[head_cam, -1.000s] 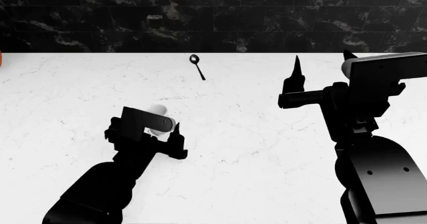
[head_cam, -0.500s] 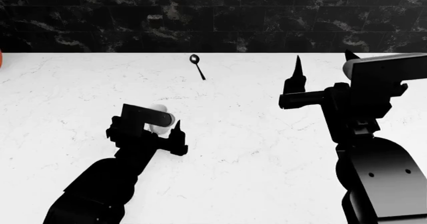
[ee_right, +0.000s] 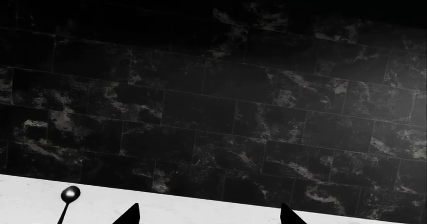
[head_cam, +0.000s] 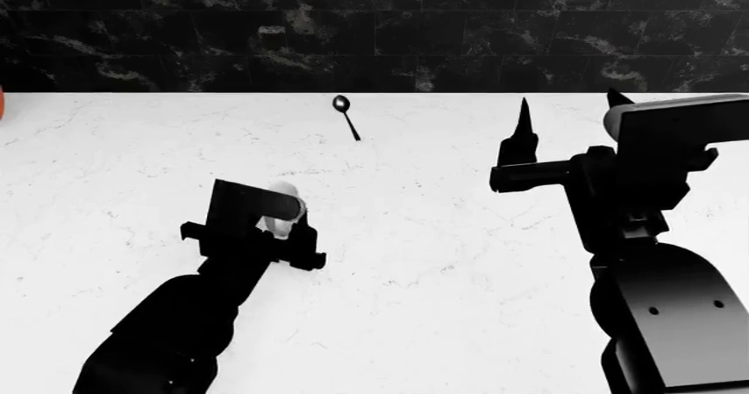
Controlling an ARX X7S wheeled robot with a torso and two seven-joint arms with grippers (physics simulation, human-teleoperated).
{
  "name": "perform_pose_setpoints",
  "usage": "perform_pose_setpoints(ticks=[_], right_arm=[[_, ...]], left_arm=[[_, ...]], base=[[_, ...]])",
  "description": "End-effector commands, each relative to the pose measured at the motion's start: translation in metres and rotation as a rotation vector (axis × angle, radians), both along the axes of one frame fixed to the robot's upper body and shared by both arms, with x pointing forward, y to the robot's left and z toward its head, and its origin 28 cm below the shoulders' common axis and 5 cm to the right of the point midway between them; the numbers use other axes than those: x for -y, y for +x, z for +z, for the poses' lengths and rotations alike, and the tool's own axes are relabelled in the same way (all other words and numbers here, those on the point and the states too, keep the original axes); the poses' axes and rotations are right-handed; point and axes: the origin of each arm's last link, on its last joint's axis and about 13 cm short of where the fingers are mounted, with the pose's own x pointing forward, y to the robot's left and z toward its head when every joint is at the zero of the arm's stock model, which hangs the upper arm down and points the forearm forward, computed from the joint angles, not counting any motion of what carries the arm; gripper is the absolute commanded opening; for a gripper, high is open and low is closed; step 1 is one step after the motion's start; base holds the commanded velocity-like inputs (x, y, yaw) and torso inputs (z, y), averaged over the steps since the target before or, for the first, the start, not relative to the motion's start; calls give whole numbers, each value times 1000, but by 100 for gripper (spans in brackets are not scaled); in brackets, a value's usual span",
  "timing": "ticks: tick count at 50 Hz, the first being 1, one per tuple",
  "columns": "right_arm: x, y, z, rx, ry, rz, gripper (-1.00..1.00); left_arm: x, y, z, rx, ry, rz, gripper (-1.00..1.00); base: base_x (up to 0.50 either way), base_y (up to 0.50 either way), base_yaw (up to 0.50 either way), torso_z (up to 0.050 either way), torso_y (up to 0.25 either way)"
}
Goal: A wet mug is on the counter and needs to be dried. Pick it up and place it upside down in the open cabinet.
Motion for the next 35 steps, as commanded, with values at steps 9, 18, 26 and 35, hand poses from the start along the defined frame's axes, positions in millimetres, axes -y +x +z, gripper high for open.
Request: perform_pose_setpoints(ticks=[9,18,26,35], right_arm=[[0,-1,4,4,-7,5,100],[0,-2,6,5,-9,8,100],[0,-4,8,10,-11,9,100],[-1,-5,5,11,-6,11,100]], left_arm=[[-14,-4,60,141,133,87,-100],[-16,-4,104,236,161,87,-100],[-15,-7,128,325,230,69,-100],[-13,-8,134,445,394,34,-100]], base=[[0,0,0,0,0],[0,0,0,0,0],[0,0,0,0,0],[0,0,0,0,0]])
